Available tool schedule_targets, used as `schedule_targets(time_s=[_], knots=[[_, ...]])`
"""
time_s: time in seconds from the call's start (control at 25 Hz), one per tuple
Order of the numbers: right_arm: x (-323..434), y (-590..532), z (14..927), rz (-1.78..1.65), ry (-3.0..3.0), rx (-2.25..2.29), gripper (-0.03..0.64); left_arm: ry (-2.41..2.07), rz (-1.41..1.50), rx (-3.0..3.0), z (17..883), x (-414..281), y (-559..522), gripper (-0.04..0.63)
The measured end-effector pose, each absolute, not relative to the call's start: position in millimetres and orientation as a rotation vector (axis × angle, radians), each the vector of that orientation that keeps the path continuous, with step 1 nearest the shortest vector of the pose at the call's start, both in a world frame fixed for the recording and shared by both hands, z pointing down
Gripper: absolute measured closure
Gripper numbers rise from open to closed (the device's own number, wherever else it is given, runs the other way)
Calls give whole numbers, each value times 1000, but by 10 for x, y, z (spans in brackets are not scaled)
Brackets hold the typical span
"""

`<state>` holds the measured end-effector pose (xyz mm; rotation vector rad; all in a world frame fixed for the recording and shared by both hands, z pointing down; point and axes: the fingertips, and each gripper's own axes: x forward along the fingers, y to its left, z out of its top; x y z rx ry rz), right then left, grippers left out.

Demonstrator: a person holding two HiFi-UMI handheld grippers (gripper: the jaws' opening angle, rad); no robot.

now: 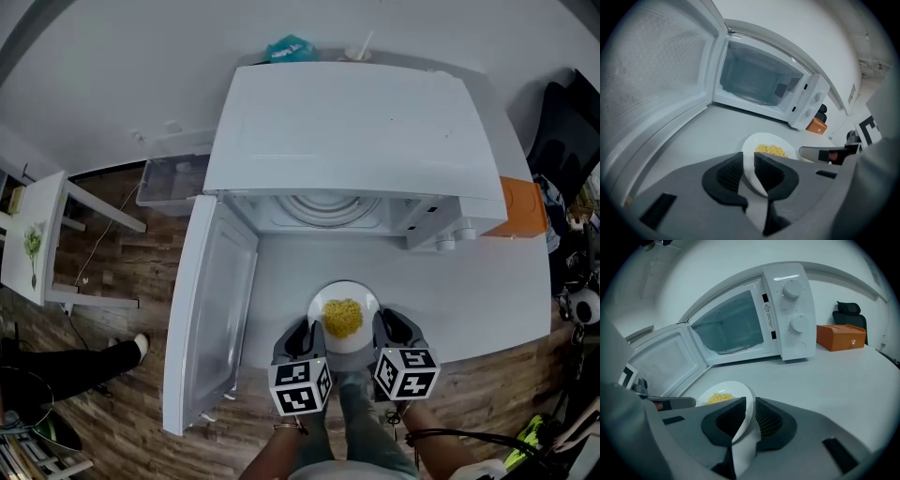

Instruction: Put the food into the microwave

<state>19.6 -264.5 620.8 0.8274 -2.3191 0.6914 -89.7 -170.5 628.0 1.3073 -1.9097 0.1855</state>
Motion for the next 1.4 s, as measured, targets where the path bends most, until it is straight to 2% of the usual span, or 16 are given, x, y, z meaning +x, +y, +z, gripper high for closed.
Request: schedule_targets(time_s=[1.4], knots=[[161, -2552, 6233, 750, -2279, 895, 566, -1888, 128, 1224, 6328, -953, -1639, 531]])
